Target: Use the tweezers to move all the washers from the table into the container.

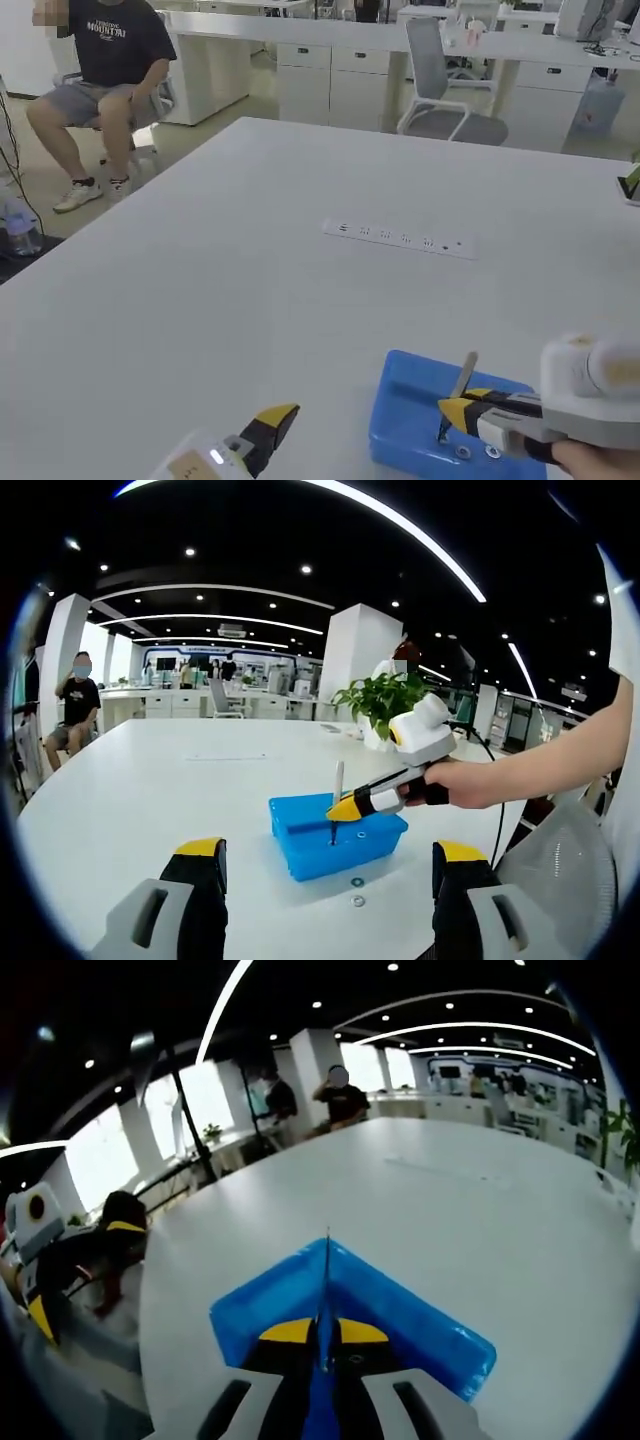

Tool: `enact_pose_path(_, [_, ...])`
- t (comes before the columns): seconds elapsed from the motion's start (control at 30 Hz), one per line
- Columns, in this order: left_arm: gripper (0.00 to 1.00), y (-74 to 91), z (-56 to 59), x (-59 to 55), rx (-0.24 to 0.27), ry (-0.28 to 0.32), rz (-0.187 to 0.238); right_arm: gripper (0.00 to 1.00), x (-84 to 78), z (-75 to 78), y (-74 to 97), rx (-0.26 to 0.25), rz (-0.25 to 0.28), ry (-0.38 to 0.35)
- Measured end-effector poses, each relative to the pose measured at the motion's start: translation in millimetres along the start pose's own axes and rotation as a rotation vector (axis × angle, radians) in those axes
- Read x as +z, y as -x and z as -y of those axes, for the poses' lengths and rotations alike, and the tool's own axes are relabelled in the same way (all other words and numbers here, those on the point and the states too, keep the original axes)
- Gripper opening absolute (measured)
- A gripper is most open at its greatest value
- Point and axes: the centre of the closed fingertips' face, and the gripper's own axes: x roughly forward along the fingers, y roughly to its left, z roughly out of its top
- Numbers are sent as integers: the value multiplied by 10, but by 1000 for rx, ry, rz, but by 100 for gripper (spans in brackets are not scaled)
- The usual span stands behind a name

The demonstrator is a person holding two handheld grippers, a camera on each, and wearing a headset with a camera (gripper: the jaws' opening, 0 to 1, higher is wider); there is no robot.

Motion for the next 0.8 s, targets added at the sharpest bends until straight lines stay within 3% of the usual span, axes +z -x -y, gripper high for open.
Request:
enact_pose_path(0.23, [86, 0, -6, -7, -2, 0, -2, 4, 167, -65, 138, -3, 82, 1])
enact_pose_path(0.53, [86, -9, 0, -23, -9, -4, -9, 3, 503, -331, 444, 33, 235, -7])
enact_pose_path(0.8, [86, -13, 10, -15, -10, -1, -8, 3, 418, -555, 535, 83, 253, -35])
